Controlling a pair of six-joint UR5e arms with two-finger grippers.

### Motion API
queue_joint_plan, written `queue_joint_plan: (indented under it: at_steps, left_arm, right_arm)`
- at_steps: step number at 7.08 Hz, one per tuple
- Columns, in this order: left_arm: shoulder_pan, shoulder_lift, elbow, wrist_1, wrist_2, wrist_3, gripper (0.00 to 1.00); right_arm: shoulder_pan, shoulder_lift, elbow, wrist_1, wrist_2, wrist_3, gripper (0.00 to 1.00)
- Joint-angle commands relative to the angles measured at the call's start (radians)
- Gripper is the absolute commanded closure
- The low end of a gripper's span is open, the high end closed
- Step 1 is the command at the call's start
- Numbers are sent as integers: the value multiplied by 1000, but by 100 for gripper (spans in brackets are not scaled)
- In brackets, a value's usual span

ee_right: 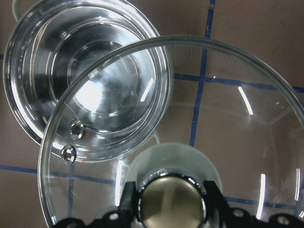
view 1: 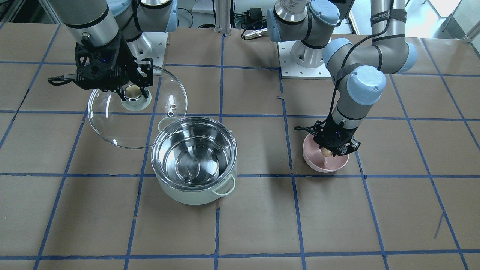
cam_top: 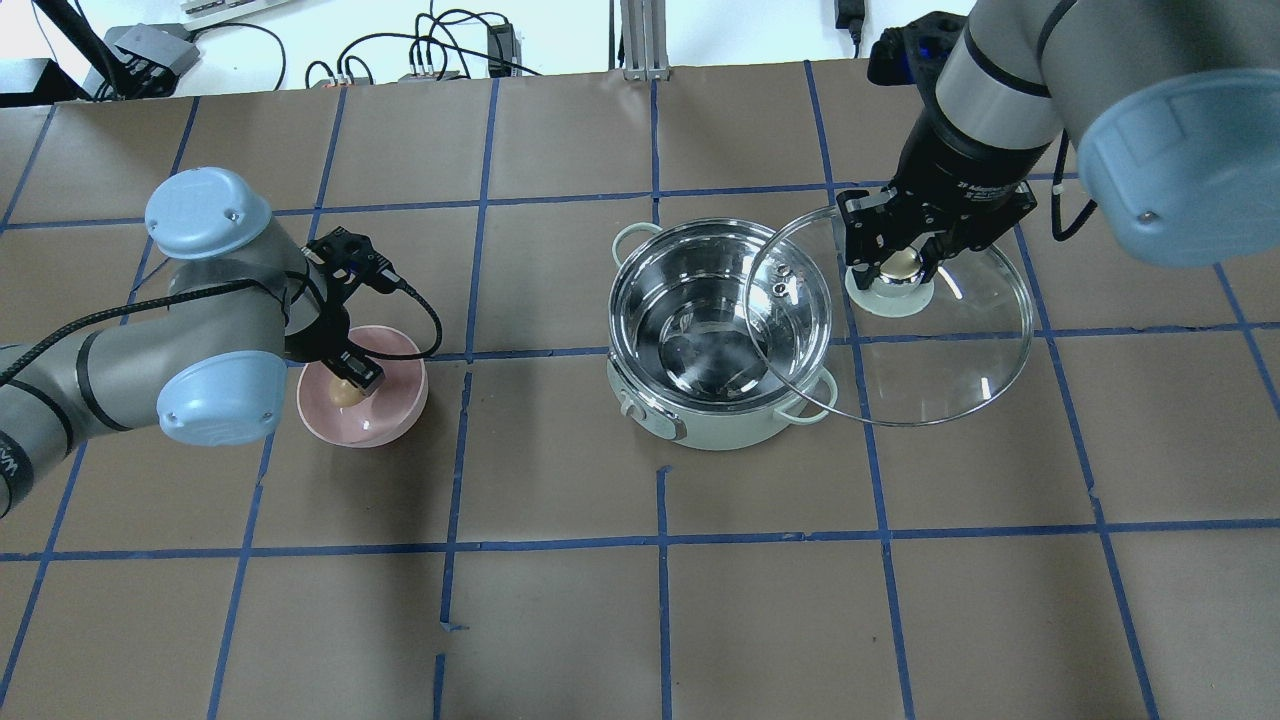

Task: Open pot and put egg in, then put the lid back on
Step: 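Lift the egg from the bowl and carry it over the pot with the left gripper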

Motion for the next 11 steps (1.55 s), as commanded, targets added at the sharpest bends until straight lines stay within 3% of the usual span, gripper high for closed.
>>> queue_joint_plan:
  at_steps: [1,3,7,11]
  left_arm:
    - [-20,34,71,-114,-45,-87,91]
    - [-110,36,120,-134,-55,-246,91]
    - [-317,-1,342,-266,-81,-735,91]
    - [-489,-108,460,-243,-81,-1052,91]
  right_arm:
    - [-3,0,-1,-4,-15,-49,91]
    - [-4,2,0,-2,-18,-53,91]
    - [-60,2,8,4,-18,-117,91]
    - [-60,0,13,1,-18,-128,91]
